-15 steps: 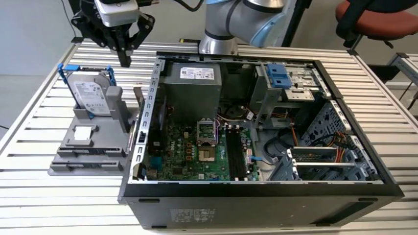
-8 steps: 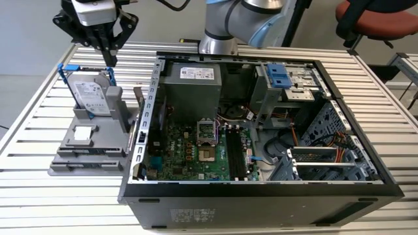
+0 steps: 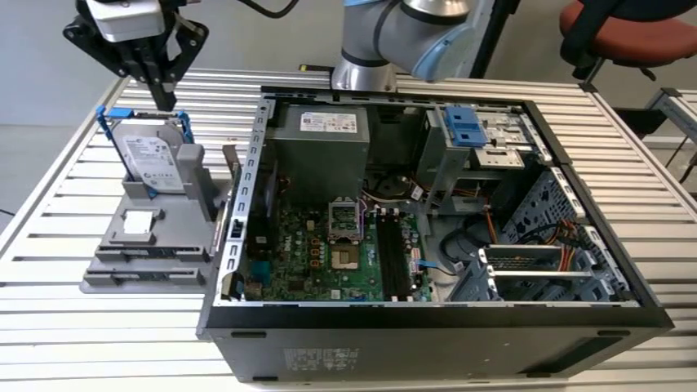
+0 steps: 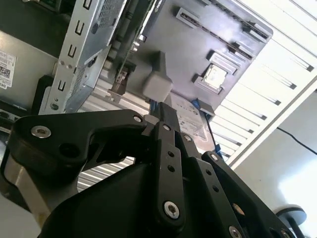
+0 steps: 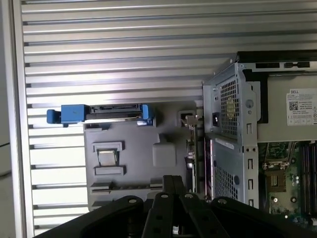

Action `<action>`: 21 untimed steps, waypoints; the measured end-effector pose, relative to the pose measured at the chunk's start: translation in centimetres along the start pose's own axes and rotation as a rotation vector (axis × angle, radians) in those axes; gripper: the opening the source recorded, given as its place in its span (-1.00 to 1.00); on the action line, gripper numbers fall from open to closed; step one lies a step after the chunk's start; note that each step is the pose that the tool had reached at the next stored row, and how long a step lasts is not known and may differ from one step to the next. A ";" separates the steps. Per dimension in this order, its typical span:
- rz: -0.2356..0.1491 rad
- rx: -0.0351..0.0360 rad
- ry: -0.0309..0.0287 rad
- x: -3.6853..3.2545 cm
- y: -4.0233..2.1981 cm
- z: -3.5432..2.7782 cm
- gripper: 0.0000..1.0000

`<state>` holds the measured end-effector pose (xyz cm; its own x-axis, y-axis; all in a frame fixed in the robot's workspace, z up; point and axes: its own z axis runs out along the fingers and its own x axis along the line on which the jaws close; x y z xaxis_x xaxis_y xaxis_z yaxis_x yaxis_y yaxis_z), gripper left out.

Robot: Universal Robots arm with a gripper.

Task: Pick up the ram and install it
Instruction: 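Reach for the ram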

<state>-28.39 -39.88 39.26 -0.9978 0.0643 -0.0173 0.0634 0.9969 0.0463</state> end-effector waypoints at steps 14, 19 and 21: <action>-0.002 0.0000 0.0002 3.42 -0.22 -0.07 -1.00; -0.002 0.0000 0.0003 4.26 -0.27 -0.08 -1.00; -0.003 -0.0001 0.0004 4.26 -0.27 -0.08 -1.00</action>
<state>-32.66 -39.88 39.26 -0.9979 0.0617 -0.0171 0.0609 0.9971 0.0463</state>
